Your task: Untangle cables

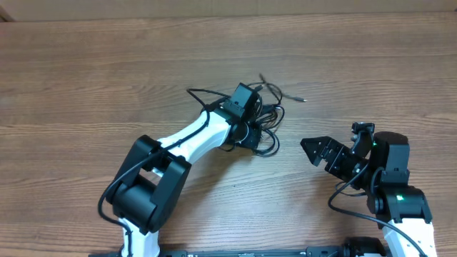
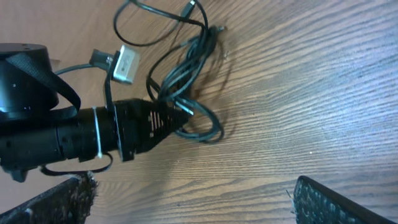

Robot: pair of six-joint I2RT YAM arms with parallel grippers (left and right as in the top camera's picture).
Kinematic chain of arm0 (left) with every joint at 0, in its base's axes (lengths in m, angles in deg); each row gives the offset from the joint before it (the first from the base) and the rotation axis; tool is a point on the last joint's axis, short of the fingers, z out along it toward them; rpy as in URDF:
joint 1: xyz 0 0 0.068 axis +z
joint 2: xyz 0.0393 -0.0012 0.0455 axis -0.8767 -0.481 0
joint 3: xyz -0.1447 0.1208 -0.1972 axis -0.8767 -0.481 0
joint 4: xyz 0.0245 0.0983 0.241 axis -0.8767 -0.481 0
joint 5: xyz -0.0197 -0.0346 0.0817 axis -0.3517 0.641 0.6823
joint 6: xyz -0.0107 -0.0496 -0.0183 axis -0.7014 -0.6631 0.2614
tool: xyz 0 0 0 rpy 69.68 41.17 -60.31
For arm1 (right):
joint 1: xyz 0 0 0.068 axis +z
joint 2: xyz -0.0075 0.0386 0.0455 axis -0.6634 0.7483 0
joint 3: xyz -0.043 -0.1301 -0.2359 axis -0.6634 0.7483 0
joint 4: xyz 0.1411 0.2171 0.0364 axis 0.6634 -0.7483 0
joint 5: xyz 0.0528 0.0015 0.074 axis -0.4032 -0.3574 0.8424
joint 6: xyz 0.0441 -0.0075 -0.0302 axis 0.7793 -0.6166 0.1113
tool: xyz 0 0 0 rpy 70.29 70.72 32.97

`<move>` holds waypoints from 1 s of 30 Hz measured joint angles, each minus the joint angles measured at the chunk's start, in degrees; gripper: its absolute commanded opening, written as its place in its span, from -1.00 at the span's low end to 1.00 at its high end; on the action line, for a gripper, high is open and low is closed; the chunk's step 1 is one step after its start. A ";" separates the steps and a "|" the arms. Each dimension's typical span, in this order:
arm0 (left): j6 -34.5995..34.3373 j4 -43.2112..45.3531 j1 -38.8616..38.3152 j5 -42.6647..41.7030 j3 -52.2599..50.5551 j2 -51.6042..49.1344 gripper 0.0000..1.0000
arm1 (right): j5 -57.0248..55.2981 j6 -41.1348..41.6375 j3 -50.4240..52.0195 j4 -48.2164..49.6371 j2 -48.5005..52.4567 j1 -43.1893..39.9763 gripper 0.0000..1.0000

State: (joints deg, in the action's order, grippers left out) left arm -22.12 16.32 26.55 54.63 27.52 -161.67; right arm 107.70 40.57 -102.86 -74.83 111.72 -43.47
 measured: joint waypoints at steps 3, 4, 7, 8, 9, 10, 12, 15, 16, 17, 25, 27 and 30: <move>9.92 -3.26 0.02 -2.54 0.00 5.90 -0.92 | 2.29 -2.62 -0.15 -0.04 -1.84 -0.04 0.99; 13.92 -4.24 0.00 -3.28 0.00 8.37 -0.92 | 4.22 -4.09 -0.72 -0.24 -2.75 -0.09 1.00; 29.97 -7.52 0.00 -5.35 0.00 20.28 -0.92 | 7.89 -6.62 -3.65 -1.99 -4.66 -0.09 1.00; 39.78 -8.83 0.00 -5.99 0.02 27.71 -0.92 | 9.42 -7.52 -5.60 -3.06 -5.77 -0.09 1.00; 43.45 -8.96 0.00 -6.34 0.20 30.16 -0.92 | 10.54 -7.67 -6.14 -3.67 -5.99 -0.09 1.00; 47.39 -9.18 -0.11 -6.47 0.22 31.91 -0.92 | 11.56 -7.54 -6.36 -3.82 -6.01 -0.09 1.00; 55.32 -10.91 -0.11 -6.56 0.17 34.29 -0.92 | 13.40 -7.10 -6.45 -3.91 -6.01 -0.13 1.00; 67.21 -12.35 -0.11 -6.62 0.17 38.21 -0.92 | 16.26 -6.36 -6.45 -3.93 -6.01 -0.22 0.99; 68.43 -12.33 -0.11 -6.64 0.17 38.45 -0.92 | 16.70 -6.14 -6.45 -4.00 -6.01 -0.20 1.00; 70.31 -11.93 -0.15 -6.95 0.15 38.62 -0.92 | 17.07 -5.97 -6.45 -4.17 -6.01 -0.22 1.00; 74.44 4.61 -4.79 -13.16 -0.22 38.60 -0.92 | 16.15 -9.03 -6.88 -8.41 -6.01 -0.24 1.00; 74.58 7.56 -5.73 -16.02 -0.22 38.62 -0.92 | 10.62 -9.46 -7.13 -11.17 -6.01 -0.31 1.00; 74.62 9.55 -6.58 -20.04 -0.22 38.73 -0.92 | 3.13 -9.88 -7.21 -13.86 -6.01 -0.28 1.00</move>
State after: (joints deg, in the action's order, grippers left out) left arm 52.50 25.87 19.97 34.59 27.31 -122.94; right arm 110.83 30.69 -110.07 -88.69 105.71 -43.76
